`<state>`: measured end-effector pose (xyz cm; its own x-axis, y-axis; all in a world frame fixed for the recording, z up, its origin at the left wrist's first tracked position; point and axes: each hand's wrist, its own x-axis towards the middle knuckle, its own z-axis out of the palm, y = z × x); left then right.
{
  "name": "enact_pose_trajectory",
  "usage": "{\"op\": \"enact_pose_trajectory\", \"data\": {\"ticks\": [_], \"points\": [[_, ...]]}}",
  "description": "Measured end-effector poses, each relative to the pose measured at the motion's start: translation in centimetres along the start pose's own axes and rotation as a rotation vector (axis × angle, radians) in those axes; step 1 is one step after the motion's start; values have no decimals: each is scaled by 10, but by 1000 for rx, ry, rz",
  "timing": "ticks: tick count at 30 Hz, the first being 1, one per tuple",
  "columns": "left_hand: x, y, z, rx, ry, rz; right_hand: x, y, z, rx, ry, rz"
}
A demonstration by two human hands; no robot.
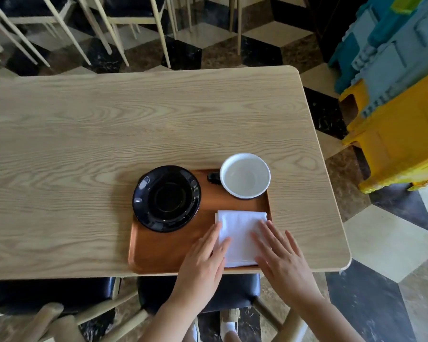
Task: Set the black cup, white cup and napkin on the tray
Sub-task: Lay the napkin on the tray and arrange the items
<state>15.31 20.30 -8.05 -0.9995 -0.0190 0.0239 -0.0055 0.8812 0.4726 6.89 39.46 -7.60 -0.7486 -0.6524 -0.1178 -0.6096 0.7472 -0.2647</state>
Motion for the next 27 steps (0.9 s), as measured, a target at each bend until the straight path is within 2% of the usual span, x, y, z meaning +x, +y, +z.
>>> {"op": "enact_pose_trajectory", "data": {"ticks": [12, 16, 21, 24, 27], "points": [[-1, -9, -16, 97, -119, 69, 6, -32, -11, 12, -12, 145], [1, -22, -43, 132, -93, 114, 23, -63, -13, 13, 33, 112], [-8, -63, -79, 172, -14, 9, 55, -109, -22, 5, 158, -5], [-19, -91, -89, 263, -68, -97, 72, -127, -17, -42, 132, -59], [-28, -106, -91, 318, -106, -132, 81, -135, -8, -52, 86, -36]]}}
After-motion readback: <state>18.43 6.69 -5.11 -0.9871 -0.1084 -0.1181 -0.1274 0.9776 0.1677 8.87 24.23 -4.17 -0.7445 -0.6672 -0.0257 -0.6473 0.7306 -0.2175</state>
